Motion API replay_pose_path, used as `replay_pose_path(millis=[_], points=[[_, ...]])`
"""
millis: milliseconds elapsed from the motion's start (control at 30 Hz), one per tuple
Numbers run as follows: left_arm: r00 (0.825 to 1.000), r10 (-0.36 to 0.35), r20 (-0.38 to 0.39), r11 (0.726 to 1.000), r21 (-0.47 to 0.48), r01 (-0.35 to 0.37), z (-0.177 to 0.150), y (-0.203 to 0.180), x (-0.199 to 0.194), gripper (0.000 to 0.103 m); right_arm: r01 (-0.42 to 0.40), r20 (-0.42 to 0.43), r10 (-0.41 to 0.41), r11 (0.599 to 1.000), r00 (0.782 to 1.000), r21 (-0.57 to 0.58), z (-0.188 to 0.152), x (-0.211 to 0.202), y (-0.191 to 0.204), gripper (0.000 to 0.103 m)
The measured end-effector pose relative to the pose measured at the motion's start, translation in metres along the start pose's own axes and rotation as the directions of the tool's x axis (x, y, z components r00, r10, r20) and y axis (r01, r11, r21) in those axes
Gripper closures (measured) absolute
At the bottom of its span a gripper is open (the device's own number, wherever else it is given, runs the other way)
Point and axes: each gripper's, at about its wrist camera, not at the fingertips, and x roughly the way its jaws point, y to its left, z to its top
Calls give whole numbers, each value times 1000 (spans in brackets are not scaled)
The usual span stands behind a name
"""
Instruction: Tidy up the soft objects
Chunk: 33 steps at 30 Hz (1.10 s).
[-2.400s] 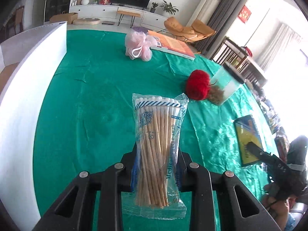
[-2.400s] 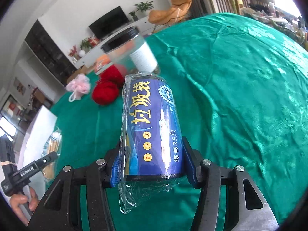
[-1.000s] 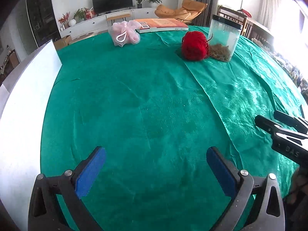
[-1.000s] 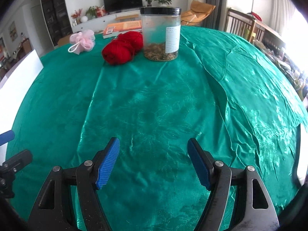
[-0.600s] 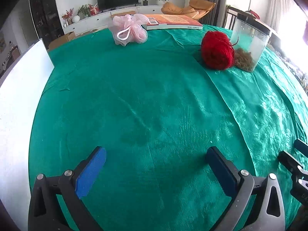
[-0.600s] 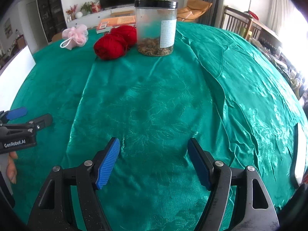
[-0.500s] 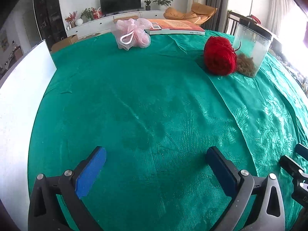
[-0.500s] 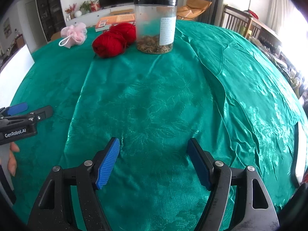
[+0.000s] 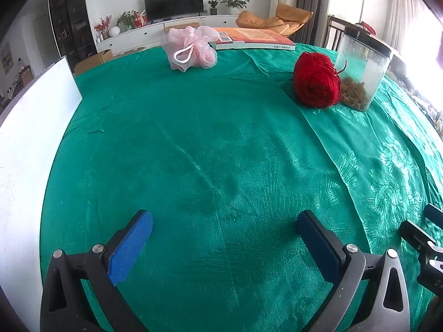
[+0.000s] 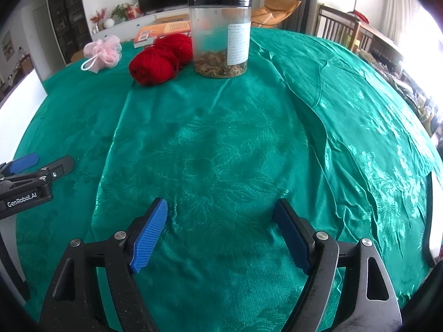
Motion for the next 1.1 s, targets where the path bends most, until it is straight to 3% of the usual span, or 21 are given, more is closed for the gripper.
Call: replay_pose_path(millis=[1100], points=[[1000,-1,1,1000,0,1,0,0,0,0,2,14,-2,1000,1000,7,-2,-2,2,17]])
